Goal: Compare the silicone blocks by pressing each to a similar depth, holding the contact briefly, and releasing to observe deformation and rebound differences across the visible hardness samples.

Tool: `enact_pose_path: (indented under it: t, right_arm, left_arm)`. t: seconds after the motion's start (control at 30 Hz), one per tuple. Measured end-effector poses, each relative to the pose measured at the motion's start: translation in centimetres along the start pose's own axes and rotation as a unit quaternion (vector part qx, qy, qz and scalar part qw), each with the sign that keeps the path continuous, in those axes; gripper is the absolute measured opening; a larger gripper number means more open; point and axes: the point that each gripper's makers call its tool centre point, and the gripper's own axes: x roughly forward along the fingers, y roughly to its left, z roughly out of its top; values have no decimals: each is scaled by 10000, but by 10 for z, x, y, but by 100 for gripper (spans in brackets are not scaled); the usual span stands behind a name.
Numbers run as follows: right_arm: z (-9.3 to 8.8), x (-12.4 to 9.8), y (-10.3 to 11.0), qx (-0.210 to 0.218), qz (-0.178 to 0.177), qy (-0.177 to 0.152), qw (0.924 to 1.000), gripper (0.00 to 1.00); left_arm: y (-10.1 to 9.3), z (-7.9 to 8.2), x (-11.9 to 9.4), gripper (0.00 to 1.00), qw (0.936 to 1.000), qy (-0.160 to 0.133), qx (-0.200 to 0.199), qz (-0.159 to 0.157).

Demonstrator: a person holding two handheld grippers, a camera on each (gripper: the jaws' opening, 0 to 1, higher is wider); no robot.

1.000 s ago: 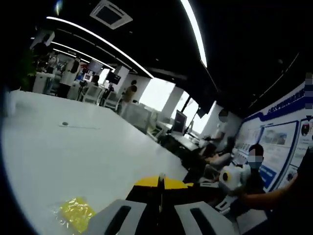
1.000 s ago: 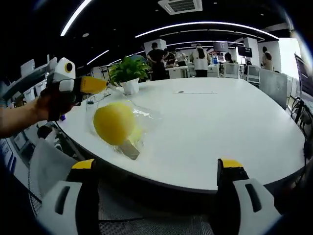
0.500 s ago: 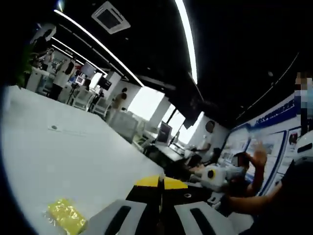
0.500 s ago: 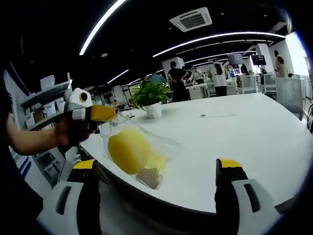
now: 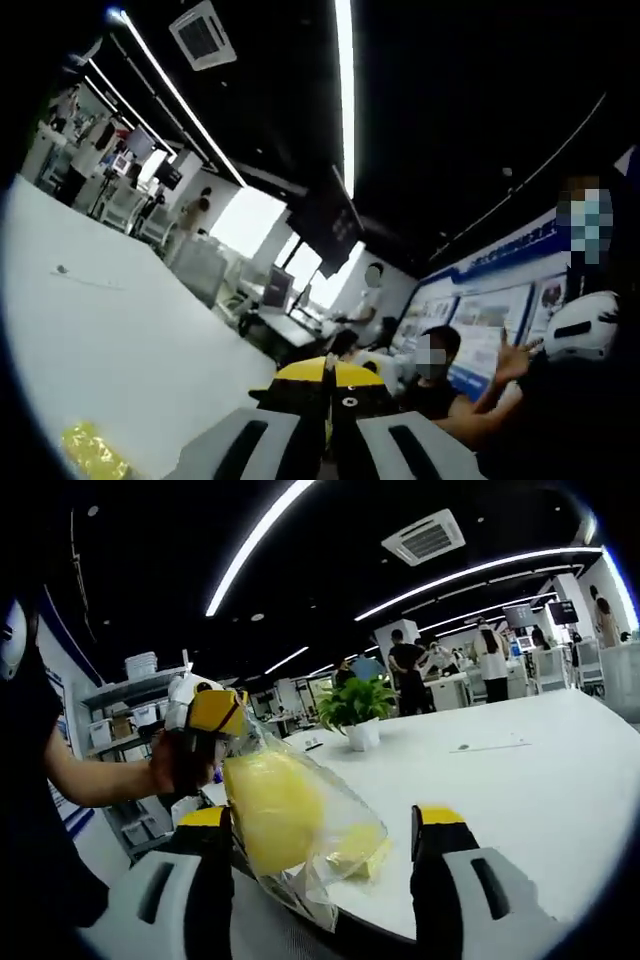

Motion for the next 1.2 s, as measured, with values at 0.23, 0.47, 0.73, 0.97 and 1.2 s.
enact_pose_path:
  t: [0.23, 0.47, 0.73, 0.97, 1.2]
  right_arm:
    - [11, 4, 18, -144, 447, -122, 9988, 34]
    - [14, 6, 26, -229, 678, -148, 9973, 27]
    - [10, 3, 27, 172, 632, 62, 9978, 15]
    - [6, 0, 21, 521, 316, 407, 9973, 7]
    - [3, -4, 23, 667, 285, 600, 9956, 3]
  left_arm:
    - [-1, 12, -4, 0, 9996, -209, -105, -136]
    - [4, 17, -9, 0, 9992, -344, -202, -104]
    - [15, 15, -7, 0, 9986, -414, -324, -28]
    - [18, 7, -2, 0, 9994, -253, -115, 202]
    - [14, 0, 0, 0, 9968, 75, 650, 468]
